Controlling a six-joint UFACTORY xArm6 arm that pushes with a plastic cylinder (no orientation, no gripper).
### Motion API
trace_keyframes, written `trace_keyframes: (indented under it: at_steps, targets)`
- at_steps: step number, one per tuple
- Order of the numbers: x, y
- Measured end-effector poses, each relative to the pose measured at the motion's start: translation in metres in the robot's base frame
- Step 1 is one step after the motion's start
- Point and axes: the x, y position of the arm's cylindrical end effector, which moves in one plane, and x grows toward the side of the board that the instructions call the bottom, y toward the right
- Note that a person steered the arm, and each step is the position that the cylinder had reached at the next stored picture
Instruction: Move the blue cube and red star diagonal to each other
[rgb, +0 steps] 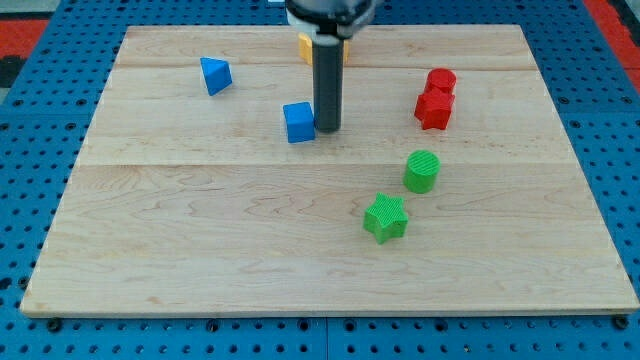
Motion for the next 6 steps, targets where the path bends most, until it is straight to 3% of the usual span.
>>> trace_keyframes:
  at_steps: [1,2,3,4,5,6]
  targets:
    - [0.018,-0.055]
    - [-0.040,-0.036]
    - [-0.094,0.052]
    - [-0.058,0.043]
    - [-0.039,0.083]
    - [-0.083,0.135]
